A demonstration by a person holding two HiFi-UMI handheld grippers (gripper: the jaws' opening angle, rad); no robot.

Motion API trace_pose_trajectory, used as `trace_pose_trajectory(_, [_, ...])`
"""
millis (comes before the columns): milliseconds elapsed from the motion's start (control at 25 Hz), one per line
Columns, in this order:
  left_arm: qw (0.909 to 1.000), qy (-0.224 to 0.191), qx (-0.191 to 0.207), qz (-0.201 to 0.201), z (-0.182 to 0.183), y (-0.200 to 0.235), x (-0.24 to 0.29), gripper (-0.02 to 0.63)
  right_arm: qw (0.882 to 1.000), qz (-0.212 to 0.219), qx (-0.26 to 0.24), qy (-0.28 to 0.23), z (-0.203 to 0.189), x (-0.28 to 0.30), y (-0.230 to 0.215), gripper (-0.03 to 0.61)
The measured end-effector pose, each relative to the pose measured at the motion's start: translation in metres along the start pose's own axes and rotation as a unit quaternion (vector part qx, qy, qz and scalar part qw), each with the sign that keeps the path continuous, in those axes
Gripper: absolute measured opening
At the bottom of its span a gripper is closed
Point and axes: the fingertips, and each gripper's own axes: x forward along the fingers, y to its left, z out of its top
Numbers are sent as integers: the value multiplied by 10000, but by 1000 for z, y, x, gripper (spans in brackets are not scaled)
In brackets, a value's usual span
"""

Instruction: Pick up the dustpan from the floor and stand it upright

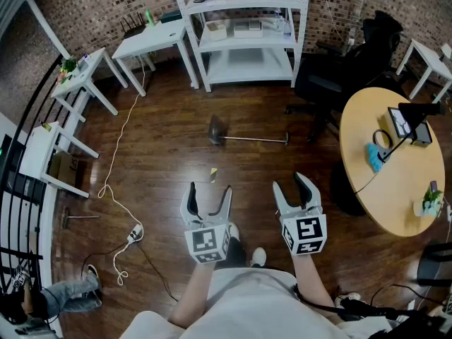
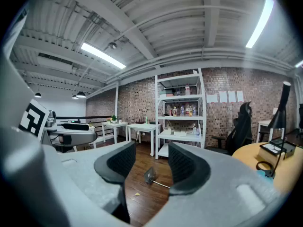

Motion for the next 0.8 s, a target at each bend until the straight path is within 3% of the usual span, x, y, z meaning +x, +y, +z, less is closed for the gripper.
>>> trace_pose_trajectory(200, [9998, 33, -69, -182, -6, -3, 84, 417, 9999, -26, -42, 104, -5, 60, -42, 204])
trace_pose_trajectory(400, [9966, 251, -99, -773, -16, -24, 204, 420, 9998, -152, -114, -61, 11, 138, -93, 204])
trace_pose_trajectory(640, [9923, 150, -11, -1229, 9, -28, 326, 420, 9977, -344, -517, 261, 39, 243, -140, 204])
trace_pose_trajectory(800, [9878, 571, 245, -1425, -26, -21, 388, 399, 9962, -515, -293, 644, 11, 297, -169, 204])
